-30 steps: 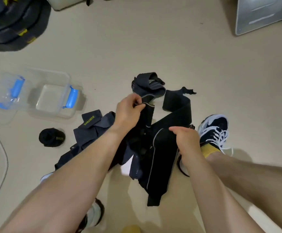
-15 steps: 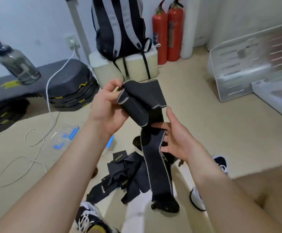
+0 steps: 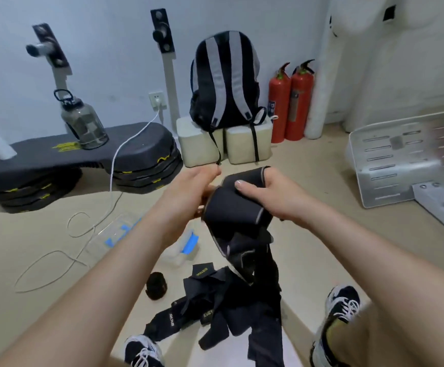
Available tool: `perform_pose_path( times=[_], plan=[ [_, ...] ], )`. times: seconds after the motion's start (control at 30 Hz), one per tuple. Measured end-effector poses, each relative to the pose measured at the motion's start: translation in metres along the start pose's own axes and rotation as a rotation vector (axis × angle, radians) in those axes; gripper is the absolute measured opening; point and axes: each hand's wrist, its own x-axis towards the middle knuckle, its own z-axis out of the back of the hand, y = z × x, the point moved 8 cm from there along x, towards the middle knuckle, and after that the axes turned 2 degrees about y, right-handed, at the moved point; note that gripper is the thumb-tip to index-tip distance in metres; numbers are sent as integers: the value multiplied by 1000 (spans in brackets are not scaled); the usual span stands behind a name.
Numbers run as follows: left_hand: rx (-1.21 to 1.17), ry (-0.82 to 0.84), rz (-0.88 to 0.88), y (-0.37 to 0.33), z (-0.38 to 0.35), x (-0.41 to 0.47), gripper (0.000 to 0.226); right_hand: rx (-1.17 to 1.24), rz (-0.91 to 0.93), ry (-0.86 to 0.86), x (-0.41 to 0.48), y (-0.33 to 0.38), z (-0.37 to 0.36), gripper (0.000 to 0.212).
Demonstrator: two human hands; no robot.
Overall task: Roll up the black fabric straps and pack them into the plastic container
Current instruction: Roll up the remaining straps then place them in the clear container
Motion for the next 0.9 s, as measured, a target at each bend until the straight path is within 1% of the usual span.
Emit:
perform_pose_path(
  times=[0.03,0.1,0.17,0.23,0.33,0.4,0.43,0.5,0.53,0.57,0.63,0.67,0.73,0.8,0.83,0.87,0.9],
  plan=[
    [19,-21,9,5,4,3,25,-147,57,0,3,4,-3,22],
    [-24,-54,38,18,7,8,29,-449,161,-46,9,7,-11,31],
    [-61,-102,75,27,11,14,40,-624,223,-75,14,13,-20,41],
    [-23,-161,80,28,19,21,44,-694,227,-71,20,17,-23,43],
    [105,-210,-2,16,29,31,36,-808,281,-67,21,30,-27,33],
    [56,-179,9,15,31,34,36,-872,328,-48,20,36,-37,29],
    [10,-156,14,15,31,34,31,-882,363,-58,18,38,-42,27],
    [-117,-150,-27,13,32,34,10,-877,442,-90,16,45,-47,28],
    [-190,-160,-74,10,34,34,8,-870,457,-122,17,46,-47,26],
    [-260,-166,-132,6,37,33,15,-847,440,-161,18,47,-43,22],
    [-371,-156,-236,-4,42,29,27,-820,266,-152,25,35,-33,18],
    [-402,-138,-267,-8,44,28,31,-812,175,-133,28,26,-27,20],
    [-406,-51,-287,-13,41,24,34,-716,76,-101,29,15,-19,26],
    [-369,40,-288,-15,30,19,31,-615,62,-64,31,7,-16,17],
    [-380,29,-294,-16,29,19,24,-575,40,-44,31,3,-14,15],
    [-410,-17,-297,-17,30,19,18,-524,-13,-22,30,-1,-11,21],
    [-455,-67,-300,-17,34,20,17,-485,-78,-5,29,-6,-5,30]
  ],
)
